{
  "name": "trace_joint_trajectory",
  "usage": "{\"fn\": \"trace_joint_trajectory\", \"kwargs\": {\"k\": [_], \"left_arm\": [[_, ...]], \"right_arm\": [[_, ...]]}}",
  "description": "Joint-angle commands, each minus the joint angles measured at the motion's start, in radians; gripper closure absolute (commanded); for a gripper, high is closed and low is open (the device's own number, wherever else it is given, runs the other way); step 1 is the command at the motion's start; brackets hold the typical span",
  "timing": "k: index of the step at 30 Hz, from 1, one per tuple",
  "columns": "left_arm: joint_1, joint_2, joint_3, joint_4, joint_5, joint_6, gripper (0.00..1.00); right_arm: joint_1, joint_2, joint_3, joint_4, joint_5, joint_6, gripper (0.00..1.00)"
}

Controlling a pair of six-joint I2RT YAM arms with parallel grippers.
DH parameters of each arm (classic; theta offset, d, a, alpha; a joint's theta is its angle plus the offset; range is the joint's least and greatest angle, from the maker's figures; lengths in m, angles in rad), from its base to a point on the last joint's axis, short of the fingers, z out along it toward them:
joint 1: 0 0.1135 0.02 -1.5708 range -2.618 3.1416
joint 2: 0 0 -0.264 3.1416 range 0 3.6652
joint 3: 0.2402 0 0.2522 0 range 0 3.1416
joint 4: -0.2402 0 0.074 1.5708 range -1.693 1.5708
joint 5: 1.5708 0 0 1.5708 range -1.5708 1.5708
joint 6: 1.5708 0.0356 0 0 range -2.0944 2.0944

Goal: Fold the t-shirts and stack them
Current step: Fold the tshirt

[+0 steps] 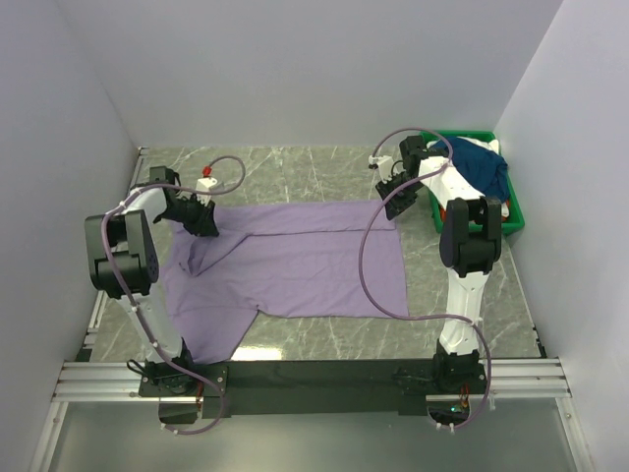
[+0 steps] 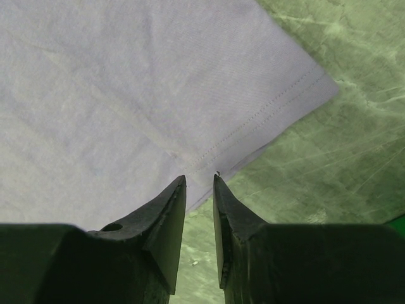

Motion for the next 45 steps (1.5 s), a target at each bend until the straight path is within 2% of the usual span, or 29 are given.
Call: {"fn": "trace_joint_trajectory", "kwargs": {"k": [1,5,11,15,18,21,25,27,28,30,31,35,41,45], "left_arm": [[-0.013,-0.059,-0.007,-0.067,0.055,0.058,0.91],[-0.024,-0.166,-0.076,-0.135,0.068,0.148,0.99],[-0.119,-0.291,-0.231,-0.19,0.025,0.247,0.97],[-0.174,-0.348,-0.316,-0.212,-0.032,0.294,0.68],[-0.176,-0.368,-0.329,-0.273,-0.07,0.348,0.52],[-0.156,-0.389,-0.299,-0.336,-0.06,0.374,0.49],[-0.076,-0.377,-0.209,-0.333,-0.005,0.306,0.55],[-0.018,-0.362,-0.192,-0.247,0.0,0.244,0.59],[-0.001,-0.337,-0.182,-0.194,-0.023,0.154,0.59],[0.037,-0.31,-0.173,-0.061,-0.058,0.071,0.61],[0.045,-0.282,-0.168,-0.007,-0.081,-0.033,0.61],[0.056,-0.204,-0.142,0.149,-0.22,-0.193,0.6],[0.062,-0.073,-0.096,0.157,-0.322,-0.295,0.61],[0.062,-0.036,-0.089,0.172,-0.382,-0.325,0.62]], "right_arm": [[0.0,0.009,0.03,-0.01,0.001,0.004,0.69],[-0.003,0.006,0.027,-0.009,0.004,0.002,0.69],[-0.003,0.023,0.047,-0.017,-0.004,0.005,0.69],[-0.003,0.031,0.061,-0.024,-0.001,0.004,0.69],[-0.003,0.034,0.067,-0.027,-0.002,0.002,0.69],[-0.001,0.041,0.075,-0.03,-0.007,0.004,0.69],[0.002,0.04,0.075,-0.027,-0.01,0.014,0.69],[0.008,0.038,0.067,-0.017,-0.012,0.03,0.7],[0.016,0.037,0.067,-0.015,-0.01,0.036,0.71],[0.025,0.041,0.06,-0.006,-0.001,0.059,0.72],[0.037,0.043,0.053,0.002,0.017,0.068,0.72],[0.059,0.048,0.024,0.029,0.053,0.132,0.74],[0.08,0.075,-0.005,0.022,0.128,0.191,0.73],[0.082,0.162,0.108,-0.036,0.189,0.218,0.75]]}}
